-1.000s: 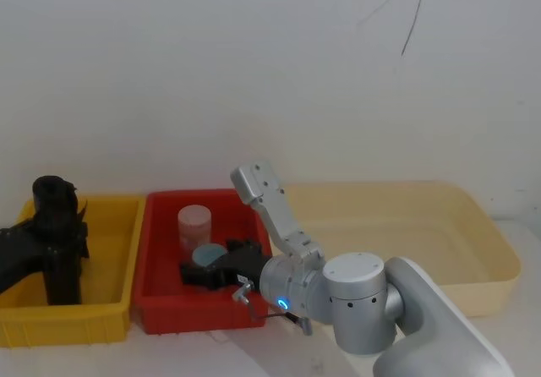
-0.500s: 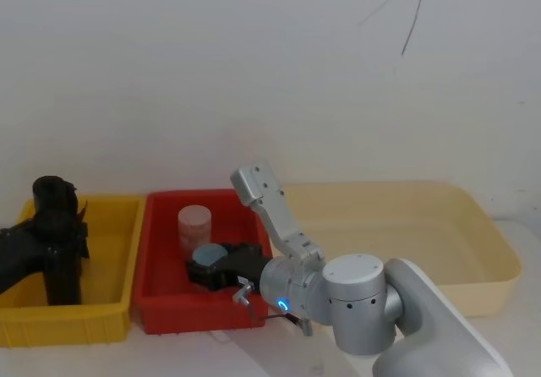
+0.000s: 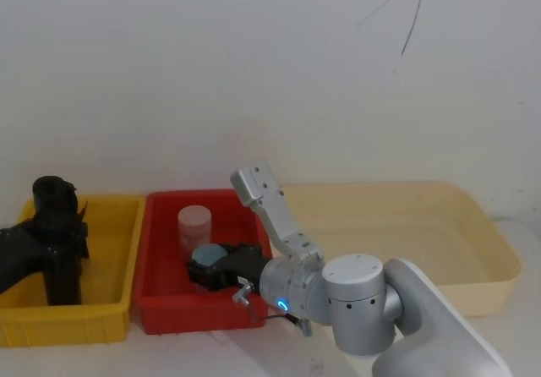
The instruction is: Pick up the garbage bag with the one hand and transfer it to the other hand.
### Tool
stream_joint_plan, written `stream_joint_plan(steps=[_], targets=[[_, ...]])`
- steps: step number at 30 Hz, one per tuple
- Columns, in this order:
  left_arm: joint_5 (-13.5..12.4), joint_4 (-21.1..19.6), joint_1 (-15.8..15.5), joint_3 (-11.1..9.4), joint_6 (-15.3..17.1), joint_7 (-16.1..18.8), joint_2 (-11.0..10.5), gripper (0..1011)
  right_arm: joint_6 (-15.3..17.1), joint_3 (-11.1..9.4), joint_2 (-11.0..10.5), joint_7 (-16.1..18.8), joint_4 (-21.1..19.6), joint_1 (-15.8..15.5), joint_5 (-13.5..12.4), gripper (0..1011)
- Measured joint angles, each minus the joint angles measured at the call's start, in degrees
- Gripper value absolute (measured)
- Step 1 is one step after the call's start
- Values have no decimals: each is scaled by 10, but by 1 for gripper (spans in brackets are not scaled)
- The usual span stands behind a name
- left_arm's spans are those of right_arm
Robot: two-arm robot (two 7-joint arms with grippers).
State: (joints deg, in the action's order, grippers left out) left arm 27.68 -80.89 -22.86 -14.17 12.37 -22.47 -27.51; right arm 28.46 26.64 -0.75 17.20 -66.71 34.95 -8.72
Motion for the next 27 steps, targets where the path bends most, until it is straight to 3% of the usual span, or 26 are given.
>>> stream_joint_plan(steps=[14, 27], targets=[[-4, -10, 0, -4, 7, 5, -5, 542, 0, -3, -2, 3, -9, -3, -1, 650], [-34, -72, -32, -19, 48, 7, -33, 542, -2, -32, -6, 11, -76, -8, -29, 650]])
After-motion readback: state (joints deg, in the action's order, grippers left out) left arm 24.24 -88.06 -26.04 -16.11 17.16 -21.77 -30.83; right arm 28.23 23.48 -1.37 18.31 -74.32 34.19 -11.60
